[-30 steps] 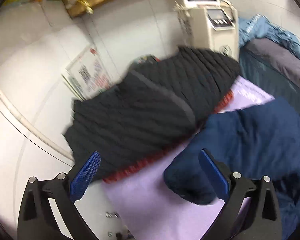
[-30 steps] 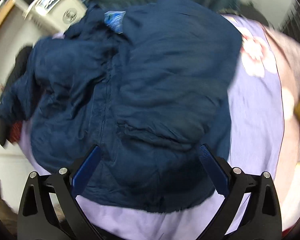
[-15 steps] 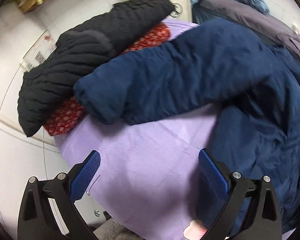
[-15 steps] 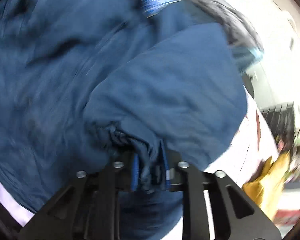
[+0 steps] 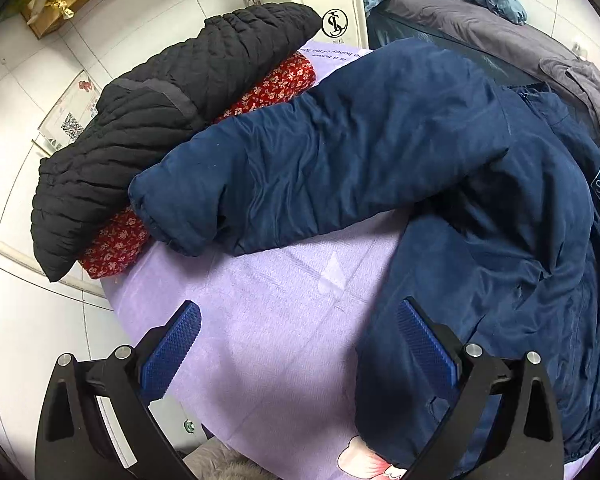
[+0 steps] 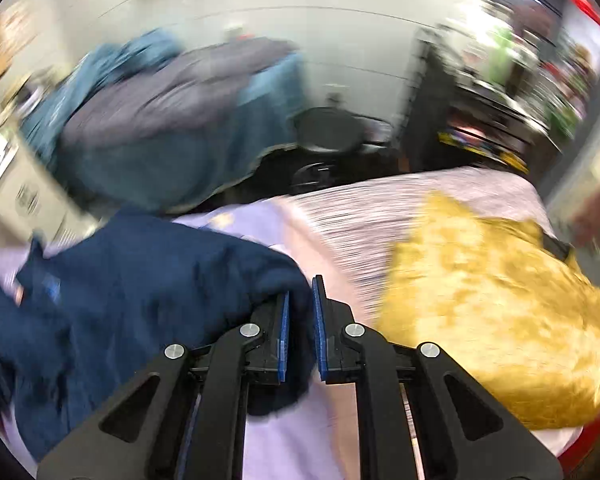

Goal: Fold large clothes

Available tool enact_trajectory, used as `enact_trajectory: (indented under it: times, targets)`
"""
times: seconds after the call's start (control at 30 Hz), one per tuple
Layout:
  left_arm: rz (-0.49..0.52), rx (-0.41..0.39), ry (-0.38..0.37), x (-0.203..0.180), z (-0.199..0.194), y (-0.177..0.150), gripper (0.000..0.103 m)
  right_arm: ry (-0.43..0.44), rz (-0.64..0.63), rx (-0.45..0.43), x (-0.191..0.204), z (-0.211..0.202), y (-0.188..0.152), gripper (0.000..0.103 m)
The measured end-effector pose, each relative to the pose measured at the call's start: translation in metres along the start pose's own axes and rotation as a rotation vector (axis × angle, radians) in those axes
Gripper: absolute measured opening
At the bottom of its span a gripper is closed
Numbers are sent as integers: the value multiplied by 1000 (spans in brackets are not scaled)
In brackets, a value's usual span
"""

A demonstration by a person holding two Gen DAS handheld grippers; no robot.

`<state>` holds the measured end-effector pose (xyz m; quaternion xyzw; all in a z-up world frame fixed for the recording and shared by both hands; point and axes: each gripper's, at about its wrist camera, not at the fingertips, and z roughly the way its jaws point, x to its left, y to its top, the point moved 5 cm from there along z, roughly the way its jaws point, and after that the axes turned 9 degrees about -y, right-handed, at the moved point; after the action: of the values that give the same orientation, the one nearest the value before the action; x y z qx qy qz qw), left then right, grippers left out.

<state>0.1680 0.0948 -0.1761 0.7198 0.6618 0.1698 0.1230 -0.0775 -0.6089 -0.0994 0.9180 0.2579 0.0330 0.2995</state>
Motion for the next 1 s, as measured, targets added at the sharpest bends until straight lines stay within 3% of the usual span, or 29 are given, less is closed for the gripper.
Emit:
enact_trajectory:
  times: [0.13, 0.27, 0.33, 0.37, 0.4, 0.53, 0.63, 0.73, 0.83, 1.0]
  targets:
    - [-21, 11, 0, 3, -2, -3, 97, -57, 221, 67, -82, 26, 2, 11]
    - [-65, 19, -16, 10, -3, -6, 97, -55, 329, 94, -113, 38, -11, 14]
    - [-94, 27, -41, 13, -3, -8, 97, 19, 294, 109, -99, 37, -19, 43]
    - [-104, 30, -49, 13, -2, -8, 97, 44, 268, 110, -88, 32, -26, 77]
    - [-115, 36, -59, 14, -1, -9, 97, 87, 231, 100, -69, 27, -33, 87]
    - [-130, 40, -112, 11, 1, -9, 97, 272, 79, 152, -1, 17, -66, 87]
    - [-110, 34, -134, 7, 0, -10, 97, 433, -61, 271, 64, 23, -112, 87]
    - [-70, 44, -164, 3, 1, -15, 97, 527, -178, 383, 112, 32, -160, 87]
    - [-28, 58, -188, 0, 2, -23, 97, 551, -241, 470, 136, 43, -200, 87]
    - [16, 87, -244, 2, 8, -40, 97, 559, -294, 538, 151, 51, -236, 87]
